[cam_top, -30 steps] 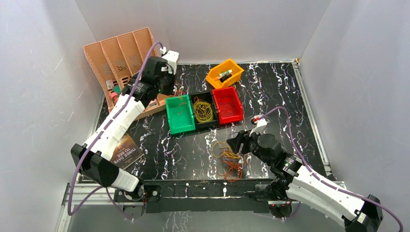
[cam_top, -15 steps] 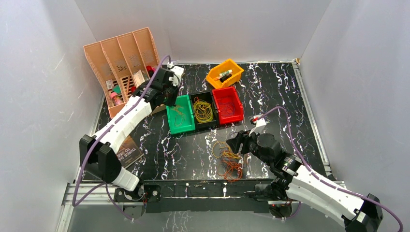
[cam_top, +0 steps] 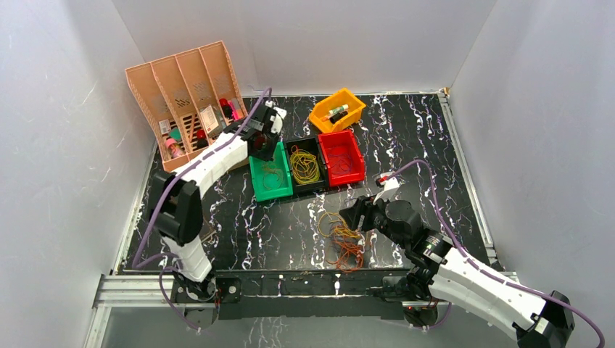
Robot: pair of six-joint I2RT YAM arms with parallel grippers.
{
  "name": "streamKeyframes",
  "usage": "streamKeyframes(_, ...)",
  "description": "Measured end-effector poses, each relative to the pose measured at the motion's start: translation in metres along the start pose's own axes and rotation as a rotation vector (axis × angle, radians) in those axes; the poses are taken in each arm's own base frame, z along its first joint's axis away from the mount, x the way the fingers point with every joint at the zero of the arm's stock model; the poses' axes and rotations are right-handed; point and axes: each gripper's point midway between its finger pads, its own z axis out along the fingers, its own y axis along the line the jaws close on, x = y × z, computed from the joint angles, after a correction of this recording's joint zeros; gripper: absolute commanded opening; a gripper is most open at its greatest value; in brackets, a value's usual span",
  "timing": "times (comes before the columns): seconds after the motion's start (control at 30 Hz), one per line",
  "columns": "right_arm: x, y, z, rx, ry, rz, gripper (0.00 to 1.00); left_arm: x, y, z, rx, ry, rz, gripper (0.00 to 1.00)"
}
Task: Untangle the cables
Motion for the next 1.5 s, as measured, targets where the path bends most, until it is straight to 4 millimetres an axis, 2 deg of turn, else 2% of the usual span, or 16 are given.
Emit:
streamKeyframes(0.13,0.0,0.0,0.0,-0.001,-0.002,0.0,0.69,0.01,-0.004,0.028,-0.001,0.064,0.001,0.0)
streamKeyframes(0.27,-0.002,0.001,-0.001,-0.005,-0.009,0.003,0.69,0.024,-0.005,0.046,0.0,0.123,0.002,0.0)
streamKeyframes(0.47,-0.003,0.002,-0.002,-0.007,-0.014,0.005,0.69,0.032,-0.008,0.055,0.016,0.155,-0.006,0.23)
streamKeyframes(0.73,-0.006,0.003,-0.004,-0.014,-0.027,0.008,0.69,0.03,-0.008,0.054,0.017,0.149,-0.009,0.43)
streamKeyframes(0.9,-0.006,0.003,-0.003,-0.014,-0.026,0.01,0.69,0.025,-0.007,0.047,0.018,0.13,-0.013,0.51)
streamKeyframes(1.07,-0.005,0.002,-0.003,-0.01,-0.02,0.009,0.69,0.01,-0.004,0.031,0.014,0.085,-0.018,0.56)
streamKeyframes(1.3,-0.005,0.002,-0.003,-0.007,-0.019,0.009,0.69,-0.015,0.002,0.009,-0.003,0.008,-0.026,0.57)
streamKeyframes(1.5,0.002,-0.003,-0.002,0.015,0.005,0.005,0.69,-0.016,0.004,0.0,-0.007,0.002,-0.026,0.57)
